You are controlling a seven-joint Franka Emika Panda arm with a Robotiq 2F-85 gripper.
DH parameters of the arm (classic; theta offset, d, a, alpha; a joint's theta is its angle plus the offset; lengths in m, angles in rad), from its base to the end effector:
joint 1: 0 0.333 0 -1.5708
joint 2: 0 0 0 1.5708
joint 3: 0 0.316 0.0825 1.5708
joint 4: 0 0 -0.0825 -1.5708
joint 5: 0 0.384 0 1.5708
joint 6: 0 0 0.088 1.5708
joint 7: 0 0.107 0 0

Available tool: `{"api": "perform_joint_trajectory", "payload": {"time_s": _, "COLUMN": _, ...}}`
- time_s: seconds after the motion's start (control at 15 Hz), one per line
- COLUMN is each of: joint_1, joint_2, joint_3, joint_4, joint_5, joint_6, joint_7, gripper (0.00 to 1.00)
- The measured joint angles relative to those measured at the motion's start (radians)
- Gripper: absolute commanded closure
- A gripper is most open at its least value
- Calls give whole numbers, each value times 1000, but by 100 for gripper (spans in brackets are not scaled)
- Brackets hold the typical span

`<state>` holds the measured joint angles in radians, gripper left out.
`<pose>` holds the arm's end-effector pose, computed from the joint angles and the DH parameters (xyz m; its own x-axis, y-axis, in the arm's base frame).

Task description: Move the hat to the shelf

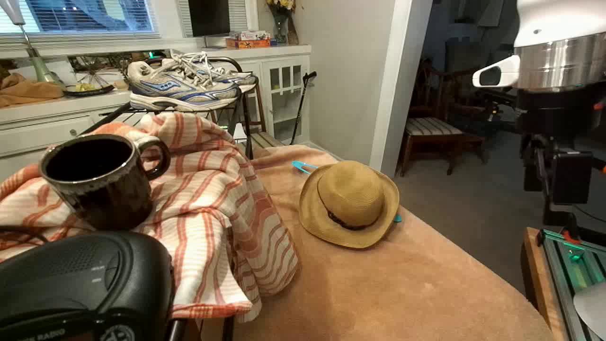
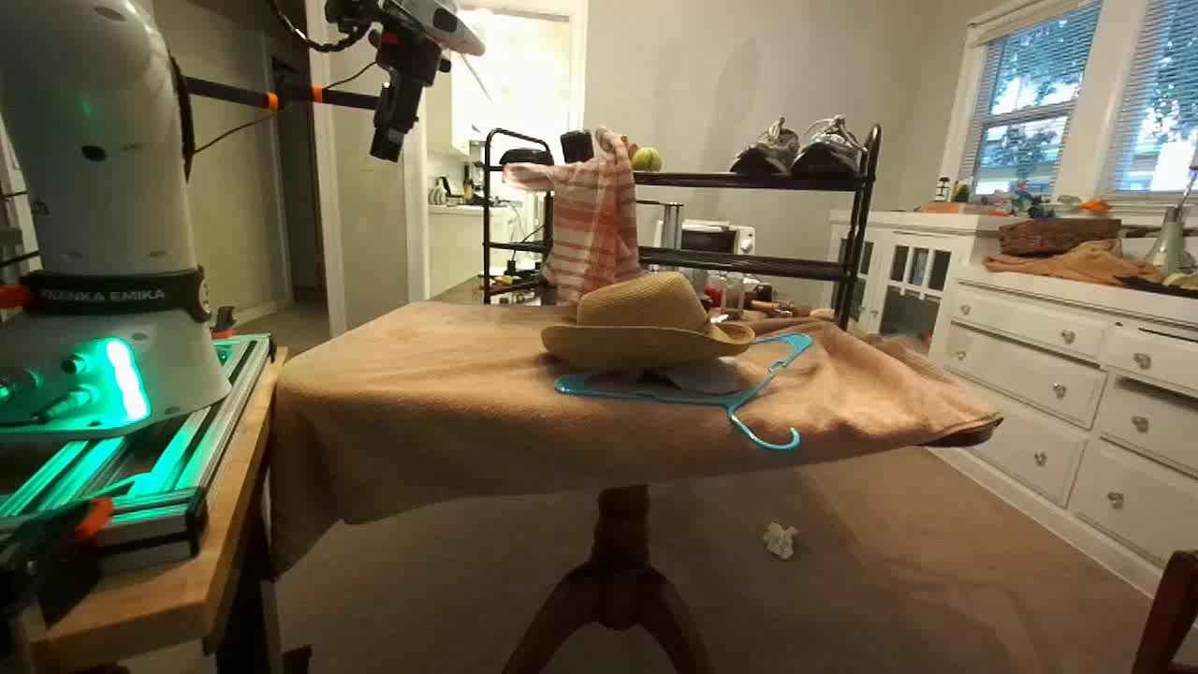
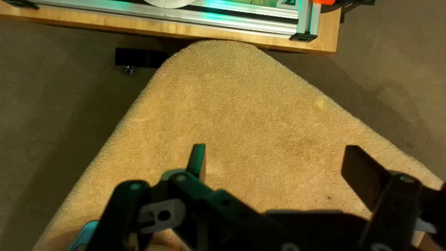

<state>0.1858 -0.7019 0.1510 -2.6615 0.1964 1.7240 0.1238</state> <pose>0.2853 0.1177 0.4314 0.9623 0.1156 -0.2461 0.1054 -0.9930 -0.0541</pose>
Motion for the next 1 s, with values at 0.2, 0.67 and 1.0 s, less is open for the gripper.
{"api": "perform_joint_trajectory", "payload": {"time_s": 0.2, "joint_1": 0, "joint_2": 0, "joint_3": 0, "joint_4": 0, "joint_5": 0, "joint_6": 0, "joint_7": 0, "gripper": 0}}
{"api": "perform_joint_trajectory", "payload": {"time_s": 0.67, "joint_1": -41, "joint_2": 23, "joint_3": -2, "joint_4": 0, "joint_5": -70, "joint_6": 136, "joint_7": -10, "gripper": 0}}
{"api": "perform_joint_trajectory", "payload": {"time_s": 1.0, "joint_1": -122, "joint_2": 146, "joint_3": -66, "joint_4": 9, "joint_5": -155, "joint_6": 408, "joint_7": -82, "gripper": 0}}
